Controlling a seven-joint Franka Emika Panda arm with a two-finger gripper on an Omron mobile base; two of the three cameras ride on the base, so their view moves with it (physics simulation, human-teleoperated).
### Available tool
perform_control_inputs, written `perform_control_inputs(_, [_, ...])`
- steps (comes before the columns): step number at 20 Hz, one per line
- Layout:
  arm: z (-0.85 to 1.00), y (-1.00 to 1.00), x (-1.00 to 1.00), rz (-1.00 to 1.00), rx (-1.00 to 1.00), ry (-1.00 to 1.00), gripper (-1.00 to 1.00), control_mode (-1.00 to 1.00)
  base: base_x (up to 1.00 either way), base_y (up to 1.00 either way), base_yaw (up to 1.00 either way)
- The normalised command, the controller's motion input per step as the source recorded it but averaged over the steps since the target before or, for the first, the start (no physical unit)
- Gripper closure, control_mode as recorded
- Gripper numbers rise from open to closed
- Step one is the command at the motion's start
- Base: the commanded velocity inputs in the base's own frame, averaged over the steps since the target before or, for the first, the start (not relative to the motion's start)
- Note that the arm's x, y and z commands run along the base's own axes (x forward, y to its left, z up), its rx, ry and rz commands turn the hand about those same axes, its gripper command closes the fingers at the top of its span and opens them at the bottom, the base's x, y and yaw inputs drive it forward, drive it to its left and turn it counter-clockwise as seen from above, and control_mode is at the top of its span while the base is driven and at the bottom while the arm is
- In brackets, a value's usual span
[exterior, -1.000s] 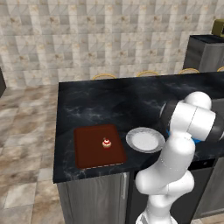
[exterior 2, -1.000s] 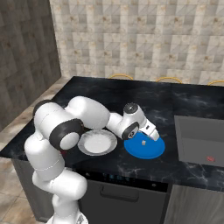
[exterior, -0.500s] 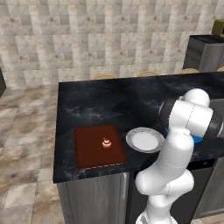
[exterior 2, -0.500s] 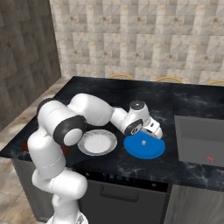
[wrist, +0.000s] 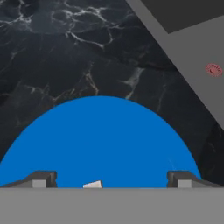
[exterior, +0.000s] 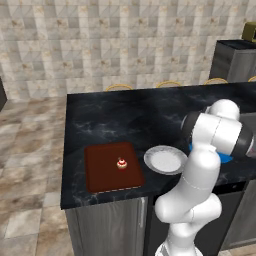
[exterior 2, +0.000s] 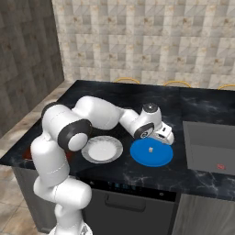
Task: Move the dessert items from the plates to the tray.
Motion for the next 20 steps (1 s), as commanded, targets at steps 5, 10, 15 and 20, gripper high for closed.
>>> perform_control_inputs(5, [-0.25,0.05,0.00,0.00,0.00,0.03,-1.00,-1.00,0.00,0.00,0.00])
perform_control_inputs(10, [-0.31,0.03,0.00,0.00,0.00,0.05,-1.00,-1.00,0.00,0.00,0.00])
perform_control_inputs(15, [-0.38,0.00,0.00,0.00,0.00,0.09,-1.00,-1.00,0.00,0.00,0.00])
perform_control_inputs(20, [-0.20,0.08,0.00,0.00,0.05,0.06,-1.00,-1.00,0.00,0.00,0.00])
